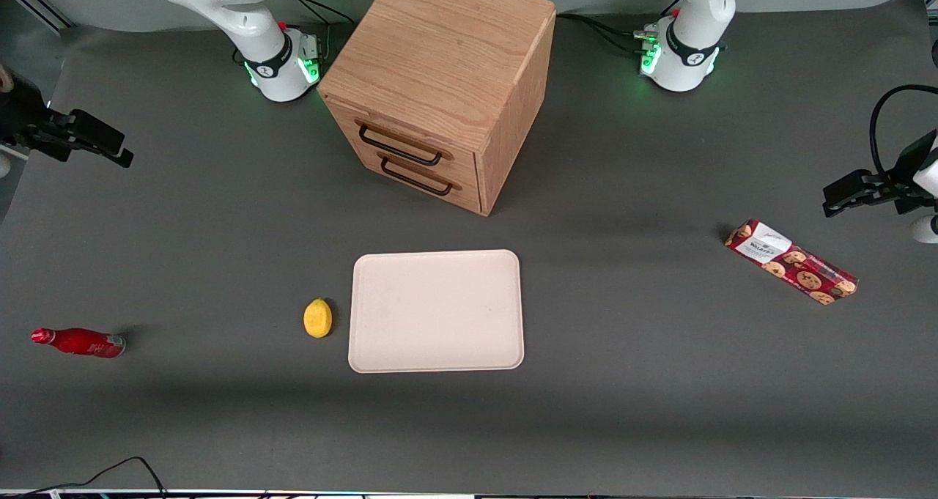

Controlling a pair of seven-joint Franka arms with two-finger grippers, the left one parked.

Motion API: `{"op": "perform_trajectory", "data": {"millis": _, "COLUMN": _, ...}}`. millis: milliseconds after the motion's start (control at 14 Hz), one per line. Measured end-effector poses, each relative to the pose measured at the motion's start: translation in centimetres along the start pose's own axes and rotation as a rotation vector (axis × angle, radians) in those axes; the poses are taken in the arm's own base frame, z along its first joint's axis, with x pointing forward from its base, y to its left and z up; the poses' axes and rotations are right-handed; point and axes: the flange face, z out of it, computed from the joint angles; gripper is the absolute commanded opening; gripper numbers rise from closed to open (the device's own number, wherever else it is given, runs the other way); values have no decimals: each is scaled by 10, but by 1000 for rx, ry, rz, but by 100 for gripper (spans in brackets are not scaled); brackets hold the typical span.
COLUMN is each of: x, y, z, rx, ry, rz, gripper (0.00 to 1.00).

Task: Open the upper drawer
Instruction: 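Move the right gripper toward the upper drawer's black handle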

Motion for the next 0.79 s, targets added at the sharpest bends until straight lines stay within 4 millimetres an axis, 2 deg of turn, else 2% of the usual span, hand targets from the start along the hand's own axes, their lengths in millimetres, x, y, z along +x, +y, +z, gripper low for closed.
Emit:
{"op": "perform_trajectory", "data": {"millis": 571, "x": -2, "y": -4, "z": -2, "rx": -2, "ry": -8, "rz": -74, "gripper": 100}}
{"op": "perform_trajectory", "data": {"millis": 714, "x": -6, "y": -13, "z": -6, "rx": 0, "ry": -7, "rz": -100, "gripper": 100}}
{"op": "perform_trajectory", "data": {"millis": 786, "x": -11, "y": -24, "z": -5, "rx": 1, "ry": -23, "rz": -126, "gripper": 100}}
